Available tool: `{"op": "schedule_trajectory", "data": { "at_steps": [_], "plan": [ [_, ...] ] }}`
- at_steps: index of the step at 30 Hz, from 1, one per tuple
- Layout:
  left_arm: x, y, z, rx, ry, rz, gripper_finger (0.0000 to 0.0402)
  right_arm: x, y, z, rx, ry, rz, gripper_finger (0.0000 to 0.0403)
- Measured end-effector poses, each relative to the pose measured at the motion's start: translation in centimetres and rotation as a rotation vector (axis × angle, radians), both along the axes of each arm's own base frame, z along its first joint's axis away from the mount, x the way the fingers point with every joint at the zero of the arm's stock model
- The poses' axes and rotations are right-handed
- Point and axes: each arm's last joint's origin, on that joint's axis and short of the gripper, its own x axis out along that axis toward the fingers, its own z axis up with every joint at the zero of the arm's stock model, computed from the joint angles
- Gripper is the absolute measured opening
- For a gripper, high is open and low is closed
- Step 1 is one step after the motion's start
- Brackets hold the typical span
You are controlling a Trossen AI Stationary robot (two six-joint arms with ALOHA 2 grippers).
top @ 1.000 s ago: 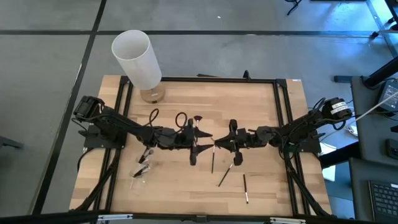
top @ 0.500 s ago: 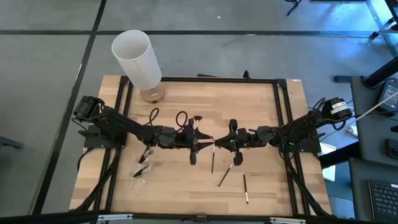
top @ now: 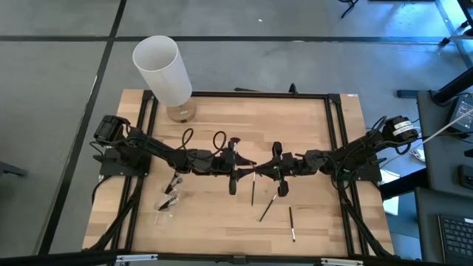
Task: Put items in baskets/containers
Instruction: Put the black eyeshadow brush into the transparent organizer
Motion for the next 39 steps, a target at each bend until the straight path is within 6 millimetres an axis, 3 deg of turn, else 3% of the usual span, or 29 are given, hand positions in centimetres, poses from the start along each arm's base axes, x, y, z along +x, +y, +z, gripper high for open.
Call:
{"op": "schedule_trajectory", "data": {
  "at_steps": [13, 39],
  "plan": [
    [0.02, 0.02, 0.13, -0.002, -0.014, -0.009, 0.003, 0.0, -0.02, 0.03, 0.005, -0.002, -0.003, 0.0037],
    [0.02, 0.04, 0.12, -0.003, -0.014, -0.002, 0.0027, -0.01, -0.02, 0.04, 0.005, -0.002, -0.003, 0.0037]
  ]
}}
